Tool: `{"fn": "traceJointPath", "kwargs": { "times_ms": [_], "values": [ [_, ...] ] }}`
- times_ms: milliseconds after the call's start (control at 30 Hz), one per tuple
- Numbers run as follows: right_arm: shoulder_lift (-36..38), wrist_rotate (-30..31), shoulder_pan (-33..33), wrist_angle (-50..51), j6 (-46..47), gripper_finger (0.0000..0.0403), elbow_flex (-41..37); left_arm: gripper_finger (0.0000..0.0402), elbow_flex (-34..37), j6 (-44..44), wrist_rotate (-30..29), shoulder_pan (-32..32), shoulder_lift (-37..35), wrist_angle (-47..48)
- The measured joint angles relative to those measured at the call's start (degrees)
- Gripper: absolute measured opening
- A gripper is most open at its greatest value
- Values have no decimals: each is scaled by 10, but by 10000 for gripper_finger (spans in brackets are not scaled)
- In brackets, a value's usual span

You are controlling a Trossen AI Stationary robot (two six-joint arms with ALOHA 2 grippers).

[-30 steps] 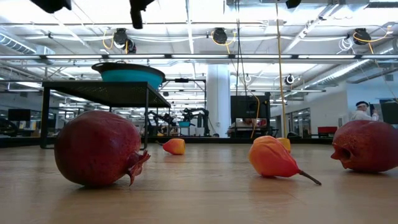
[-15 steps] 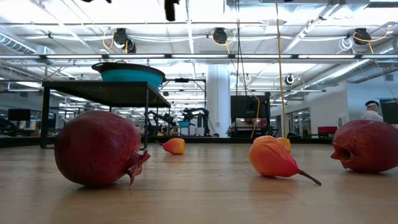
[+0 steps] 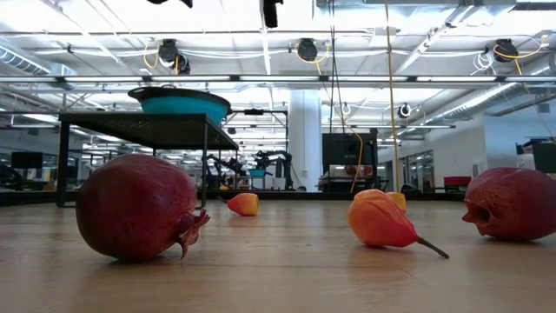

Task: Pick & Place Fruit
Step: Put the orange into the blue strainer bowl on the shelf

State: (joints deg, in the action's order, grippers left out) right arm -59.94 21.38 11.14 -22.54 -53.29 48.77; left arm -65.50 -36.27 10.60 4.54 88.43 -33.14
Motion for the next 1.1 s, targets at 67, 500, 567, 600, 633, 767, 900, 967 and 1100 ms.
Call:
{"fn": "traceJointPath", "kwargs": {
  "times_ms": [67, 500, 567, 600, 633, 767, 900, 967, 1100],
  "values": [
    [0, -10, 0, 0, 9, 132, 0, 227, -17, 0, 1, 0, 14, 12],
    [0, -18, 0, 1, 16, 132, 0, 257, -64, 2, 53, -1, 59, 23],
    [0, -18, -3, 1, 16, 132, 0, 257, -64, 8, 54, -5, 59, 26],
    [0, -18, -3, 1, 16, 132, 0, 257, -64, 13, 54, -6, 59, 26],
    [0, -17, -3, 1, 16, 132, 0, 257, -64, 15, 54, -9, 59, 26],
    [-1, -17, -3, 1, 16, 132, 0, 248, -64, 15, 48, -12, 59, 35],
    [-11, -18, -3, 1, 18, 132, 0, 217, -64, 15, 44, -13, 59, 38],
    [-18, -18, -3, -4, 20, 132, 0, 197, -64, 15, 44, -13, 59, 35],
    [-30, -17, -3, -6, 20, 132, 0, 158, -64, 15, 48, -12, 59, 44]
  ]
}}
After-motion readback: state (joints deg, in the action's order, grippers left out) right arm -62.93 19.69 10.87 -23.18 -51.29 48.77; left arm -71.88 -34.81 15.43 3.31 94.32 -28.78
